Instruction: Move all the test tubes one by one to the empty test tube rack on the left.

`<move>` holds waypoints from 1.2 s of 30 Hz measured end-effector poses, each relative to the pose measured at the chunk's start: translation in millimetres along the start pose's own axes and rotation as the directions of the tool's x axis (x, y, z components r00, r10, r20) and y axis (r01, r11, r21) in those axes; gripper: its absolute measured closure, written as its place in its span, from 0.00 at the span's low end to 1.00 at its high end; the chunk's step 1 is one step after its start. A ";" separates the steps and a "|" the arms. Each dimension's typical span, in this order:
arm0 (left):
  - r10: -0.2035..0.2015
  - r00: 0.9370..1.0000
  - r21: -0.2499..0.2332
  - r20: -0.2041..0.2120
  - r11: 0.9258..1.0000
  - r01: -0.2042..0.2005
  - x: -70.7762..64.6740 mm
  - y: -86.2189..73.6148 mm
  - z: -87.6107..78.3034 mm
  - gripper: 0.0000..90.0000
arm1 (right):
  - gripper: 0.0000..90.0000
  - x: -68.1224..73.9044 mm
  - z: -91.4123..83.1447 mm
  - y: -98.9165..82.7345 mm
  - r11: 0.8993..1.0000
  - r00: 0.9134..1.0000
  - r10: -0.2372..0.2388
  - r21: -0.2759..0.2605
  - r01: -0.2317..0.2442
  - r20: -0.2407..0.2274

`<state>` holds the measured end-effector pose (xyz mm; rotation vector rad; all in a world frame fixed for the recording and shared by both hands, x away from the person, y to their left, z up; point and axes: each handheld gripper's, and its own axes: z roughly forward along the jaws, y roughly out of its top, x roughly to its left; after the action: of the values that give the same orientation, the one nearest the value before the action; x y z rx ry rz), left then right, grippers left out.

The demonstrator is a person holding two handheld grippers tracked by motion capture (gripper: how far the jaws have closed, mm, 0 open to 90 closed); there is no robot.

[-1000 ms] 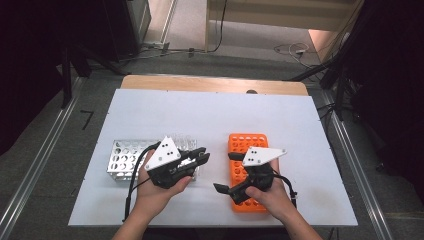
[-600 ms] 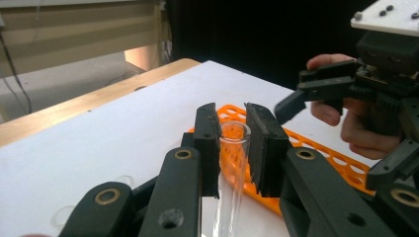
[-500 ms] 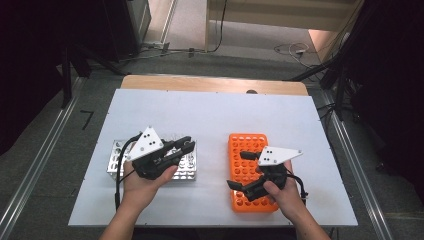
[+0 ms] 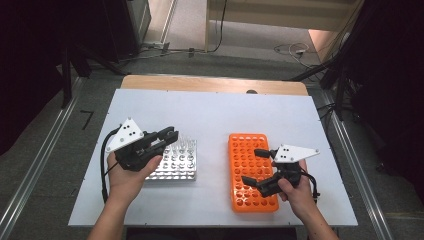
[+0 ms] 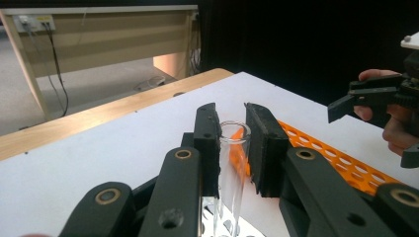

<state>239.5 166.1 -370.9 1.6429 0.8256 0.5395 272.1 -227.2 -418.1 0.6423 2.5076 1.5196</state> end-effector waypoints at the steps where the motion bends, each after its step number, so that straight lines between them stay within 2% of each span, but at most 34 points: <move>1: 0.000 1.000 0.000 -0.004 1.000 0.000 1.0 0.2 -0.7 0.83 | 0.02 -0.8 -1.4 -0.8 1.000 1.000 0.001 0.000 -0.001 0.003; 4: -0.003 1.000 -0.005 -0.022 1.000 0.003 5.3 0.8 -3.1 0.83 | 0.02 -3.1 -6.8 -3.7 1.000 1.000 0.004 -0.009 -0.004 0.007; 13: -0.020 0.998 -0.010 -0.065 1.000 0.019 20.8 -1.0 -8.7 0.83 | 0.01 -14.1 -22.1 -12.3 0.999 0.998 0.033 -0.023 -0.032 0.056; 19: -0.027 0.995 -0.010 -0.095 1.000 0.026 30.9 -4.2 -11.2 0.83 | 0.01 -21.3 -32.9 -22.7 0.999 0.995 0.048 -0.014 -0.047 0.085; 25: -0.036 0.992 -0.026 -0.123 0.999 0.033 40.0 -5.1 -12.8 0.83 | 0.01 -30.9 -42.2 -28.9 0.997 0.992 0.072 -0.030 -0.069 0.103; 35: -0.043 0.985 -0.025 -0.165 0.999 0.039 51.9 -11.7 -3.3 0.83 | 0.01 -40.1 -47.6 -35.3 0.996 0.989 0.092 -0.034 -0.088 0.118; 36: -0.047 0.983 -0.023 -0.177 0.999 0.043 52.4 -13.0 -2.0 0.83 | 0.01 -40.2 -47.7 -35.3 0.996 0.989 0.091 -0.035 -0.087 0.119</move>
<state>268.9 208.4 -387.4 1.5711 0.9829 0.6667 282.4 -297.1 -430.0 0.8255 2.3922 1.4959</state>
